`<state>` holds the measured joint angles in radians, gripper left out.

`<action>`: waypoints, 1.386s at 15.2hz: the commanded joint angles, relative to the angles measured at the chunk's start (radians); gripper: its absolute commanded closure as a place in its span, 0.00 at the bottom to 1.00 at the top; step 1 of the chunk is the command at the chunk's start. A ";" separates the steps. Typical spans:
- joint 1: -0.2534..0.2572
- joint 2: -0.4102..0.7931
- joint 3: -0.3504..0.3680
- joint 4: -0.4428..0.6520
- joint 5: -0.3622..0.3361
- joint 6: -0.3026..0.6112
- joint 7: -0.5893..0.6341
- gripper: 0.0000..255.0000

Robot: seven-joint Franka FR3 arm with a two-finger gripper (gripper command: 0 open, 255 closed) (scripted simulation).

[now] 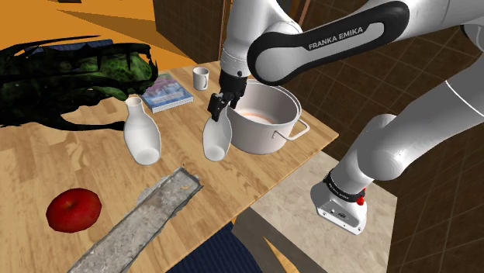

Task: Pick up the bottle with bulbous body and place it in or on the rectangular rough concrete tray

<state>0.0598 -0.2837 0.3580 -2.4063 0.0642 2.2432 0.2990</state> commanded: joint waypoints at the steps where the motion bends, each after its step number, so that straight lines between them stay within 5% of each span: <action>1: 0.000 0.000 0.000 0.000 0.000 0.000 0.000 0.00; 2: 0.000 0.000 0.000 0.000 0.000 0.000 0.000 0.00; 3: 0.000 0.000 0.000 0.000 0.000 0.000 0.000 1.00; 12: 0.000 0.000 0.000 0.000 0.000 0.000 0.000 1.00; 21: 0.002 -0.046 -0.015 0.083 0.009 -0.128 -0.014 1.00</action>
<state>0.0613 -0.3241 0.3452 -2.3357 0.0725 2.1335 0.2868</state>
